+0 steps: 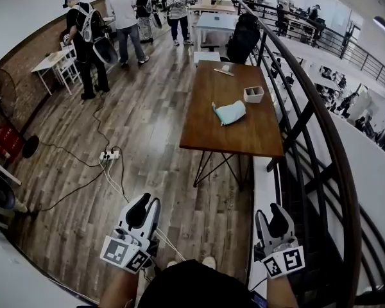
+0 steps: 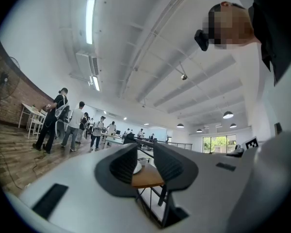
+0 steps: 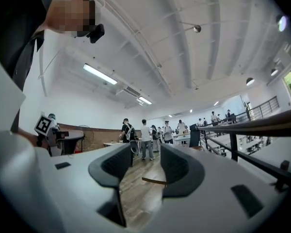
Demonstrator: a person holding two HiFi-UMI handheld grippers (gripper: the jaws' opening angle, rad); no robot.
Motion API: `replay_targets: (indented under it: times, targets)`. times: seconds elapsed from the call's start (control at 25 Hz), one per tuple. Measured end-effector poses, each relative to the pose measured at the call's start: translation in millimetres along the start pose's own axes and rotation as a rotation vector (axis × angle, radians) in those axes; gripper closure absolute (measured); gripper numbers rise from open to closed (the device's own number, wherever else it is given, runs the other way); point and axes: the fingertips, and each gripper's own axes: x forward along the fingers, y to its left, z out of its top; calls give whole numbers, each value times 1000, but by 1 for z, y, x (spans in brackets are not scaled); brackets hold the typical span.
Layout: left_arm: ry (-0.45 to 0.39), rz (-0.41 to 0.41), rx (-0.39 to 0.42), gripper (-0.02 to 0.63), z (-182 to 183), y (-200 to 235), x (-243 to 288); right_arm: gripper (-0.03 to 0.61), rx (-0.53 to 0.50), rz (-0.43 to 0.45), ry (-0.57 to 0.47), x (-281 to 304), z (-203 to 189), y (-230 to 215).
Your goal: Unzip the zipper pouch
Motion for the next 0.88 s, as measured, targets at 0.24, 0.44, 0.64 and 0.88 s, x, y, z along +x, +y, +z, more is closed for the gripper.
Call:
replay_targets:
  times: [0.24,0.44,0.64,0.88]
  targets:
    - [-2,15,-10,436,-6,-22,14,267,51,49,-22,-3,7,-16]
    - [18,18,6,425,-16,-46,26,265,70,55,-35,-14,11,-38]
    - [36,18,26,402,-25,-69,32,265,73,45,-25,-25,7,-62]
    - [67,13,28,382,-33,-71,41,266,102,16,-20,-24,1,-80]
